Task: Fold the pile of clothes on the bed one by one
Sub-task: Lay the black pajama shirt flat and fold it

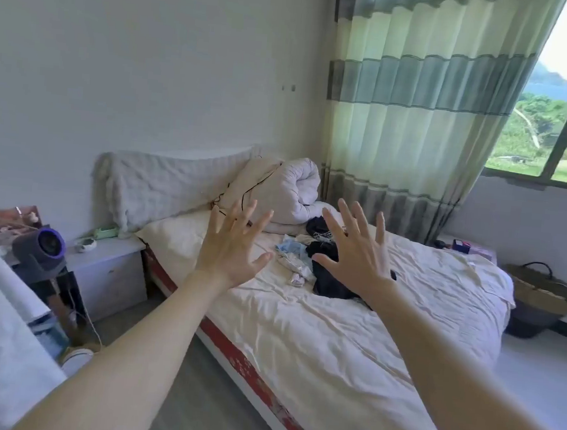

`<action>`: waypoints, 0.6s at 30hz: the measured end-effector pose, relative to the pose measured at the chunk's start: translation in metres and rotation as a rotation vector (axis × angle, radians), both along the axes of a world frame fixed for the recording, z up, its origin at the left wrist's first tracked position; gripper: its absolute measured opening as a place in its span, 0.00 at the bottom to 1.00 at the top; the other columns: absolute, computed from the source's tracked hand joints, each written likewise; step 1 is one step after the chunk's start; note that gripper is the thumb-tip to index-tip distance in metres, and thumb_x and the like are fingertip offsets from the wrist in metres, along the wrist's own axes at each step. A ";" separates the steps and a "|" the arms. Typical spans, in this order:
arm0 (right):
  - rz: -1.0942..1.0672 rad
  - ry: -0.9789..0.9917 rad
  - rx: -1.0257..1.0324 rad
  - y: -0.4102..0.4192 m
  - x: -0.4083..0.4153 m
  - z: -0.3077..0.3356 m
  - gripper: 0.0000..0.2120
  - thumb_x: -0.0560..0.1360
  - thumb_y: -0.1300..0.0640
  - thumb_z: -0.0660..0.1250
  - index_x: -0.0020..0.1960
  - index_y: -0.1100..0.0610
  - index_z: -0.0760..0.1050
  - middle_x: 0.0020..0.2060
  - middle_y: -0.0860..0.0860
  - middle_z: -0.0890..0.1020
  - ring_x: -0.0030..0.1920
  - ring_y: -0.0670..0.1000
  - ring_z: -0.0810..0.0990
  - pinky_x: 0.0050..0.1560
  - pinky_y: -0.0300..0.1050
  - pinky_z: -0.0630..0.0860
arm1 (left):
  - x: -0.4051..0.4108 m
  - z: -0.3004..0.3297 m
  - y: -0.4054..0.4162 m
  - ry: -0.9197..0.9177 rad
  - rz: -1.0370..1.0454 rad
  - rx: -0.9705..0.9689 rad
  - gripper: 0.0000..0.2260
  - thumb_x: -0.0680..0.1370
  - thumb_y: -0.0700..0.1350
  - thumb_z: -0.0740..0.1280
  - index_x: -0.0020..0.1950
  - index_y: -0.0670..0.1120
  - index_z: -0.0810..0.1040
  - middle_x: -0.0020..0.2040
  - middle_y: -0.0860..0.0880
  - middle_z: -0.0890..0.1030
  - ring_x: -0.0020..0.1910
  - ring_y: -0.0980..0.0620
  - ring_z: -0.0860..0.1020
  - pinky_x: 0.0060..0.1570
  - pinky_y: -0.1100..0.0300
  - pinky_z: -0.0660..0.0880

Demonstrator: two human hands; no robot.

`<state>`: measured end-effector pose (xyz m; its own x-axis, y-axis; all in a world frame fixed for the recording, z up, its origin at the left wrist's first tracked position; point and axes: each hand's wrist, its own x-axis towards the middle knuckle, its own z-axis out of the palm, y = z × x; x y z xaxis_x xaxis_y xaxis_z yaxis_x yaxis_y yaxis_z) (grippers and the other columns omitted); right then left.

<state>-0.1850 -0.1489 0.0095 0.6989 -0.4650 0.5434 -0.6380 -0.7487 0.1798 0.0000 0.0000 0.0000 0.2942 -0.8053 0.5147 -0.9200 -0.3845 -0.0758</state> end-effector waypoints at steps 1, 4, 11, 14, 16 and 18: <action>0.000 0.006 0.024 -0.009 0.013 -0.008 0.40 0.74 0.32 0.57 0.77 0.47 0.45 0.77 0.52 0.47 0.77 0.55 0.45 0.71 0.64 0.38 | 0.010 -0.007 -0.010 0.008 0.016 0.021 0.34 0.77 0.65 0.53 0.77 0.56 0.42 0.78 0.48 0.44 0.77 0.46 0.42 0.71 0.41 0.40; -0.010 0.034 0.064 -0.041 0.057 -0.033 0.39 0.74 0.32 0.55 0.78 0.47 0.45 0.78 0.51 0.46 0.77 0.55 0.45 0.72 0.64 0.39 | 0.049 -0.032 -0.043 0.050 0.015 0.010 0.33 0.77 0.64 0.54 0.78 0.55 0.45 0.78 0.48 0.45 0.77 0.46 0.42 0.72 0.42 0.39; 0.066 -0.069 0.192 -0.099 0.138 -0.083 0.38 0.73 0.35 0.62 0.77 0.49 0.54 0.77 0.52 0.55 0.77 0.56 0.50 0.72 0.61 0.38 | 0.126 -0.077 -0.116 0.126 -0.076 -0.022 0.32 0.77 0.62 0.57 0.77 0.53 0.52 0.78 0.46 0.52 0.77 0.45 0.47 0.72 0.43 0.40; 0.042 -0.049 0.236 -0.126 0.164 -0.103 0.37 0.74 0.35 0.60 0.77 0.47 0.51 0.77 0.51 0.52 0.77 0.54 0.48 0.72 0.60 0.36 | 0.149 -0.096 -0.147 0.181 -0.106 -0.012 0.31 0.77 0.60 0.60 0.77 0.53 0.54 0.77 0.45 0.54 0.77 0.44 0.49 0.72 0.43 0.42; 0.037 -0.038 0.266 -0.148 0.180 -0.117 0.37 0.75 0.35 0.59 0.77 0.47 0.49 0.77 0.51 0.51 0.77 0.54 0.47 0.72 0.60 0.36 | 0.164 -0.110 -0.169 0.214 -0.106 0.016 0.31 0.77 0.60 0.60 0.77 0.53 0.54 0.77 0.45 0.54 0.77 0.44 0.49 0.72 0.43 0.43; 0.028 -0.019 0.313 -0.170 0.196 -0.133 0.37 0.75 0.35 0.58 0.77 0.47 0.48 0.77 0.50 0.50 0.77 0.54 0.46 0.72 0.59 0.35 | 0.178 -0.127 -0.191 0.233 -0.076 0.072 0.31 0.78 0.62 0.57 0.77 0.54 0.52 0.78 0.46 0.51 0.77 0.46 0.46 0.73 0.45 0.40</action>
